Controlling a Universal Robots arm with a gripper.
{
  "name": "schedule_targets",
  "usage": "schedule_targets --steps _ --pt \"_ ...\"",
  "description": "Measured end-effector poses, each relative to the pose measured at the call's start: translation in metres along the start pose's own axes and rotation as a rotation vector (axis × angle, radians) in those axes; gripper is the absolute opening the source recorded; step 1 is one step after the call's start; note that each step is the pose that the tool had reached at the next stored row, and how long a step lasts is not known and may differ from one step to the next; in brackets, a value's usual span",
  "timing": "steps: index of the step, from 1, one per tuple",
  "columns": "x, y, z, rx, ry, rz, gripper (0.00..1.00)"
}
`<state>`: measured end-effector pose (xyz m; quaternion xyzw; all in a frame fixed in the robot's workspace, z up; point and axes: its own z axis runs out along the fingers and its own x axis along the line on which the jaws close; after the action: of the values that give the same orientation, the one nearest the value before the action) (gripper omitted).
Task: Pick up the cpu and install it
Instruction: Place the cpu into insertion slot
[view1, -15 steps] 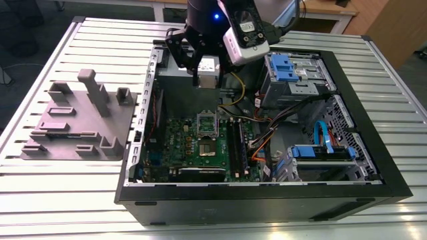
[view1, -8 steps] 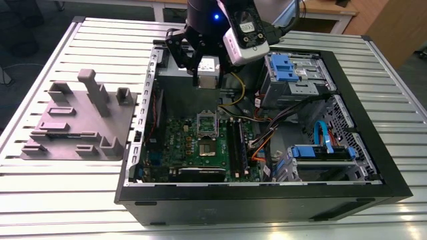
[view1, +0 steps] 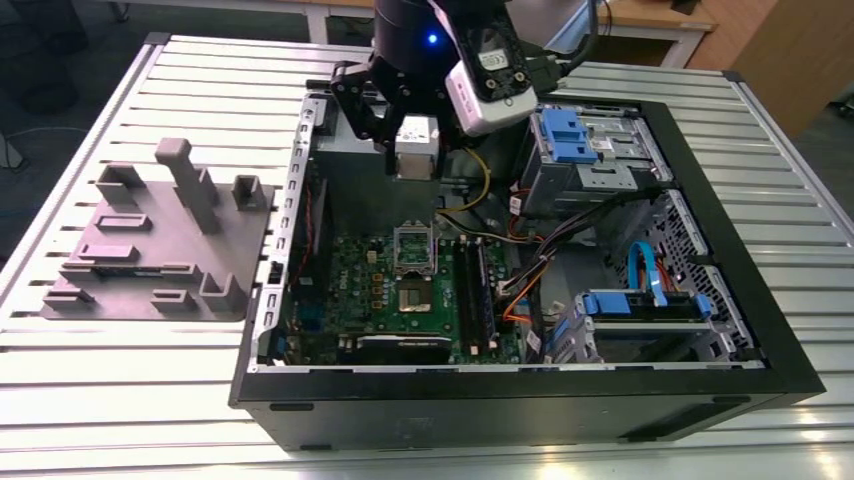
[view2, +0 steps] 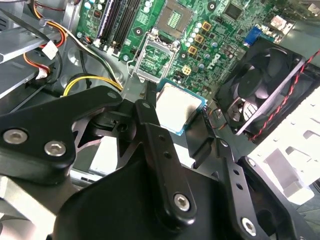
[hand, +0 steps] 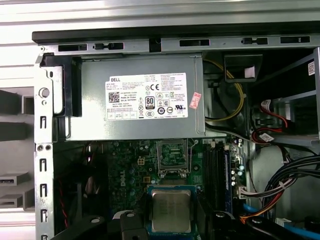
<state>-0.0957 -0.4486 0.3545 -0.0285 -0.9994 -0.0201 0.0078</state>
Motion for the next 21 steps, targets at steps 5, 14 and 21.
schedule_targets --steps 5,14,21 --pt "-0.0001 -0.0002 0.0024 0.0001 0.0001 0.000 0.47" --pt "0.0003 -0.0004 0.0052 0.0002 0.0001 0.000 0.47" --pt "0.0004 -0.0004 0.0053 0.0000 0.0000 0.000 0.47"
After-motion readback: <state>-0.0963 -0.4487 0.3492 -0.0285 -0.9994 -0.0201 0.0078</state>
